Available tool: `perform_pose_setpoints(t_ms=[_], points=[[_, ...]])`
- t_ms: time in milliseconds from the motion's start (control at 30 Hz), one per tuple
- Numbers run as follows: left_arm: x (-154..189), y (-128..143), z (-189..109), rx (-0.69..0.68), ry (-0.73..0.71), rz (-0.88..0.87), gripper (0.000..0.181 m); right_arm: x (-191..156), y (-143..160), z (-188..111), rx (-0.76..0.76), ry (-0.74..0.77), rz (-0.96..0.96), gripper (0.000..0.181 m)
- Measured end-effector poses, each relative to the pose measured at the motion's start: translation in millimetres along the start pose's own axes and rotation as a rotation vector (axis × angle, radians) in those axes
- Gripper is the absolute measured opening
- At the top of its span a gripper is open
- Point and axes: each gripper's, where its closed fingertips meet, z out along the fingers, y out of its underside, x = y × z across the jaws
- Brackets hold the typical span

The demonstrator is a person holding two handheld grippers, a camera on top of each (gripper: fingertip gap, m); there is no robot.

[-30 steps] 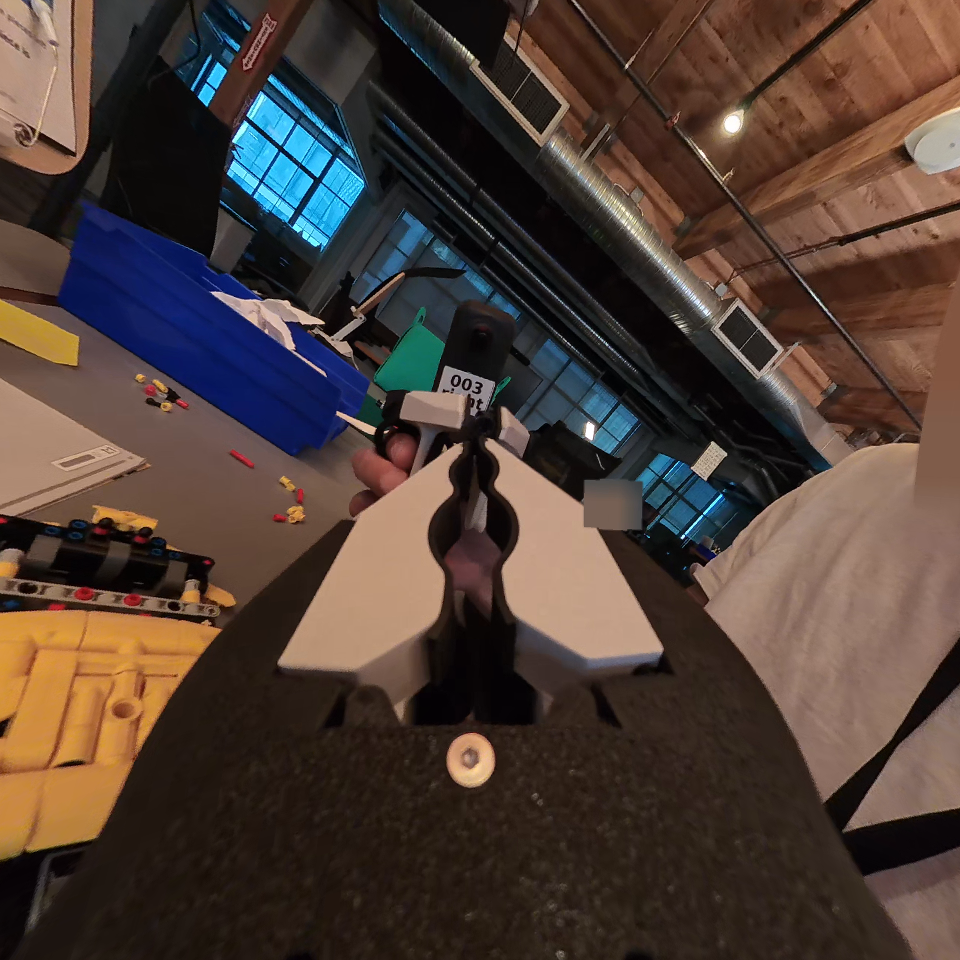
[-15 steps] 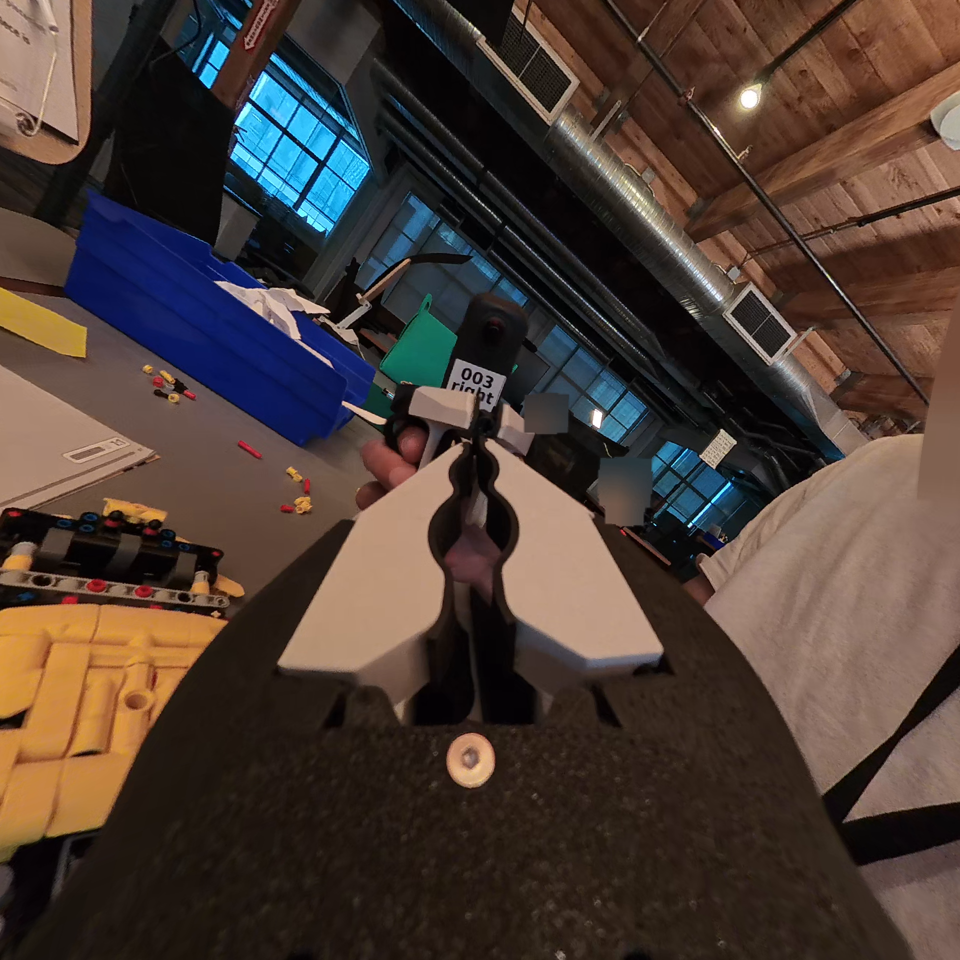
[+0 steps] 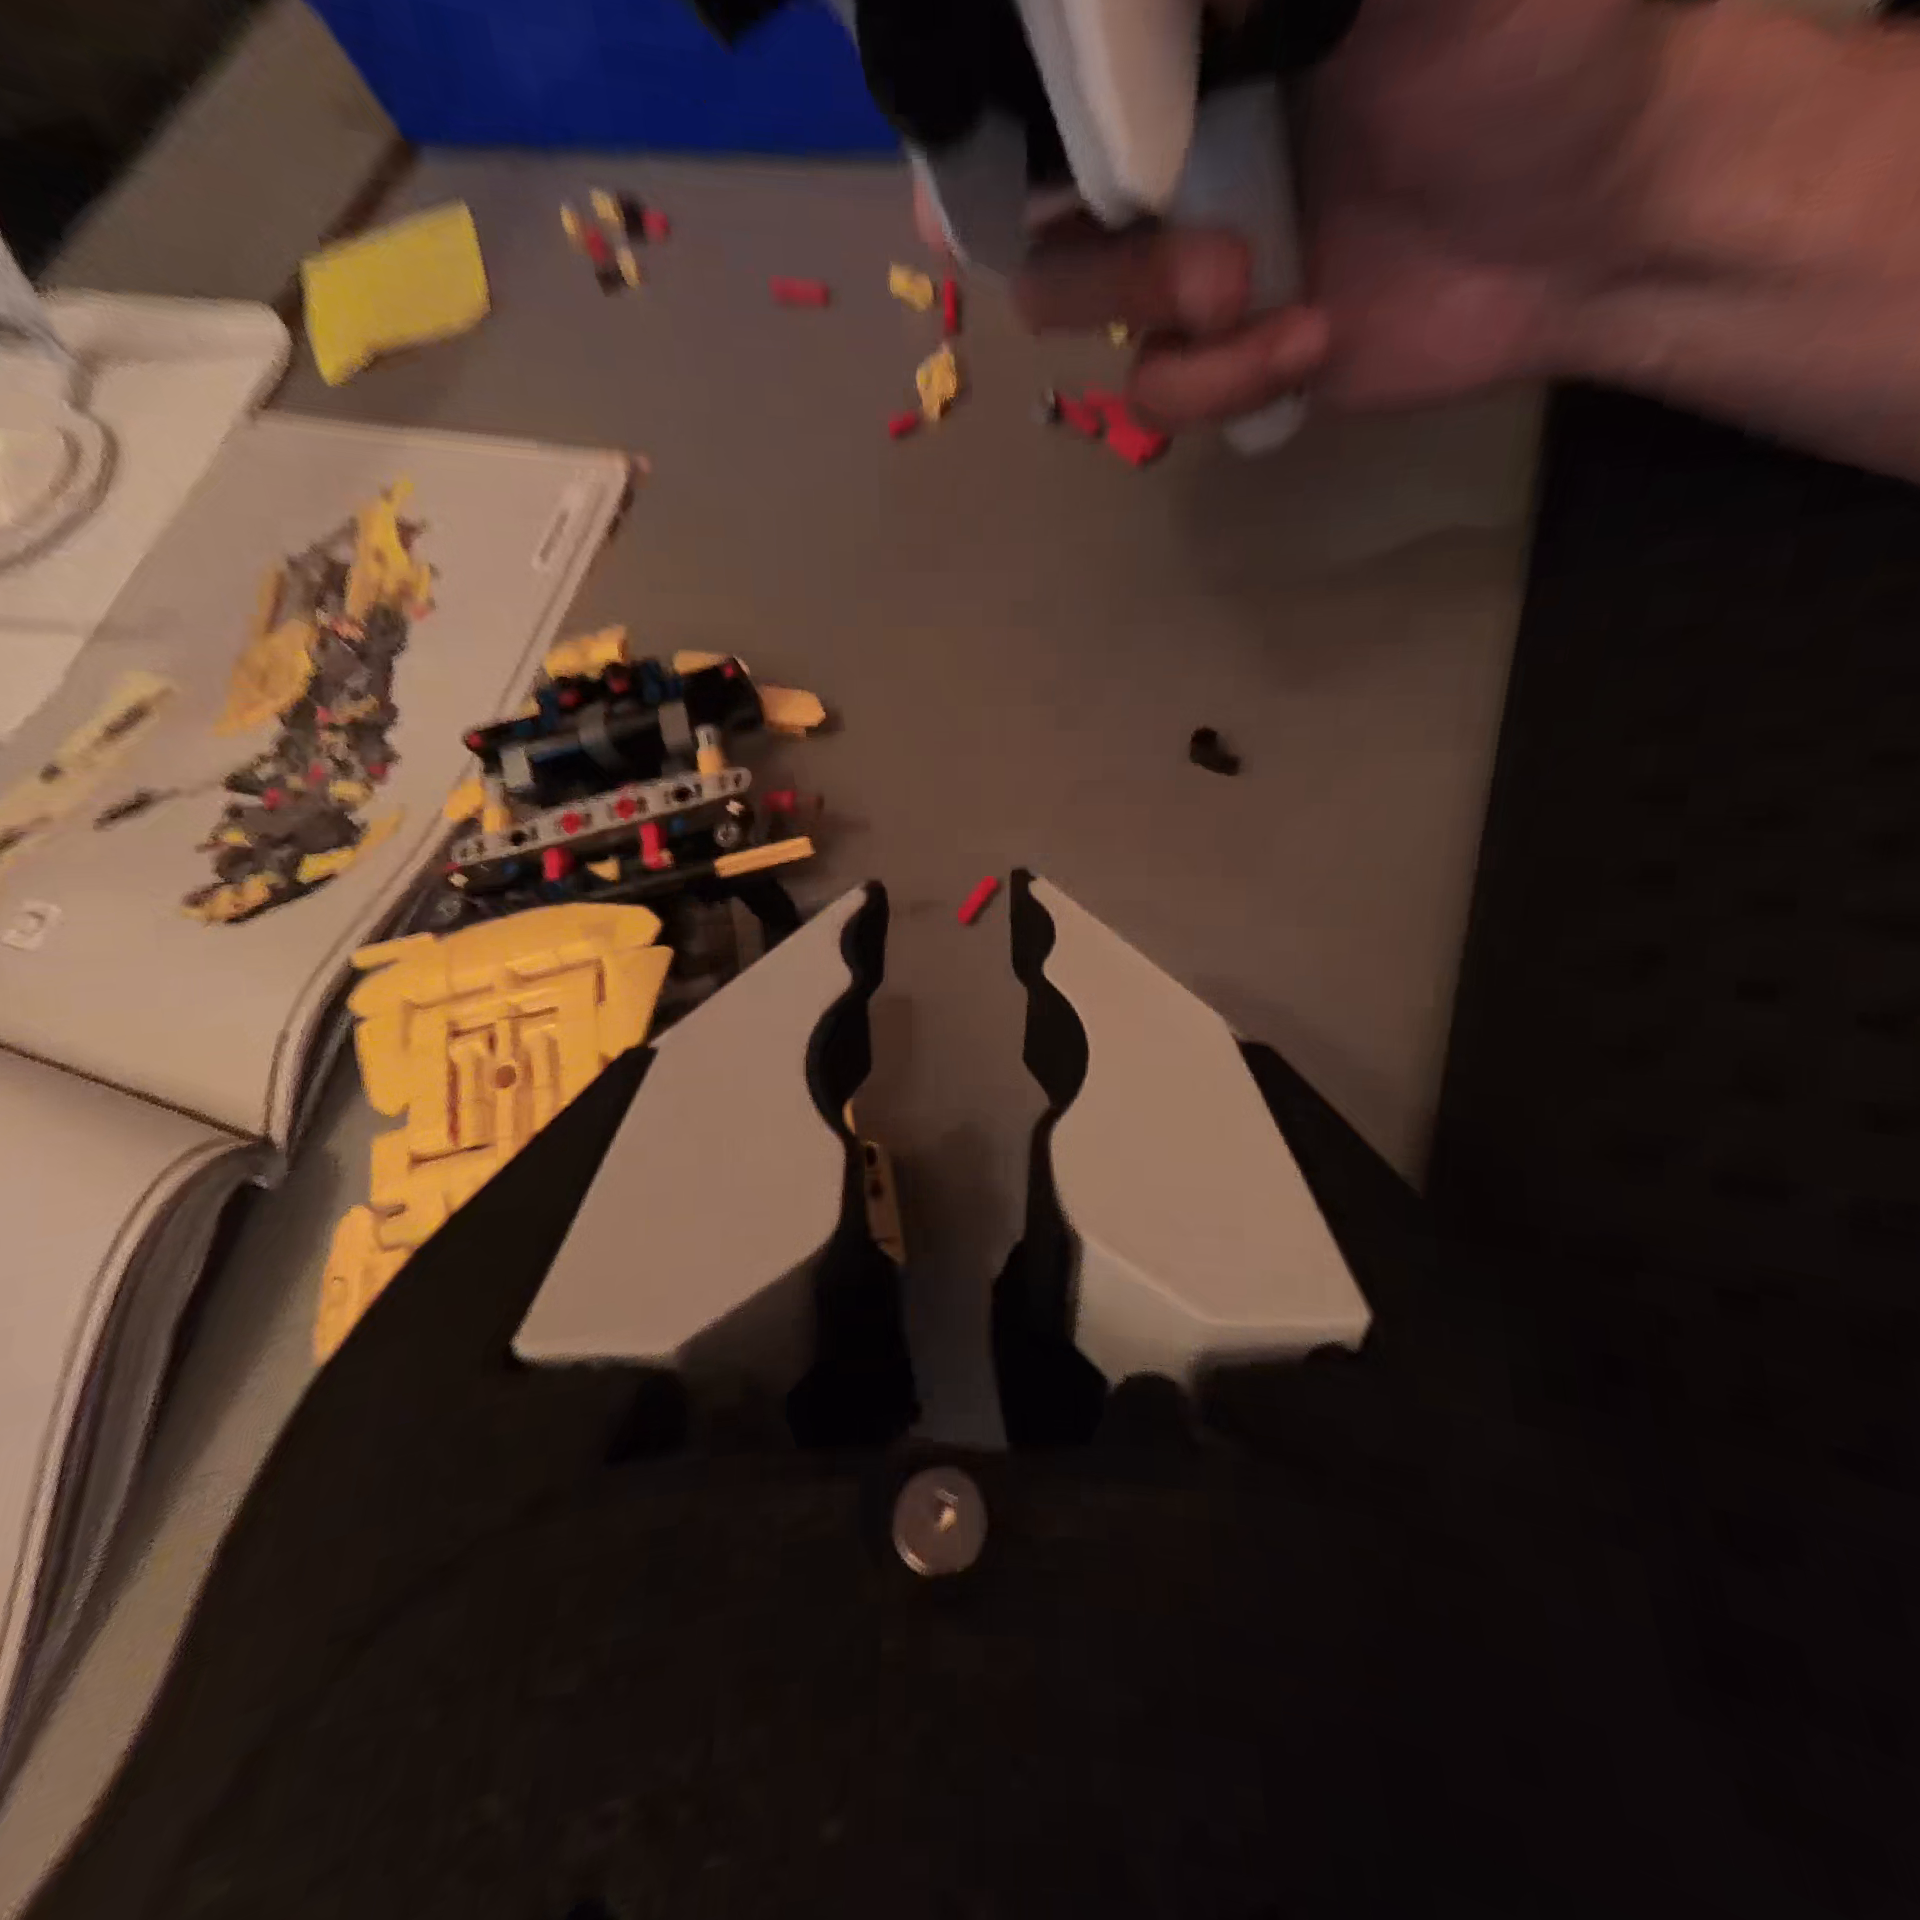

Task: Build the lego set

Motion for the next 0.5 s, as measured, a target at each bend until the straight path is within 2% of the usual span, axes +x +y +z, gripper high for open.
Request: perform_pose_setpoints(t_ms=[167,333,500], points=[[4,9,23,-0.190,0.080,-0.088,0.023,6,-10,-14,0.055,0.045,-0.007,0.005],[4,18,42,-0.362,0.113,-0.038,0.022,9,-28,-29,0.155,0.015,0.065,0.005],[7,29,55,-0.477,0.147,-0.019,0.017,6,-39,-38,0.232,-0.045,0.131,0.005]])
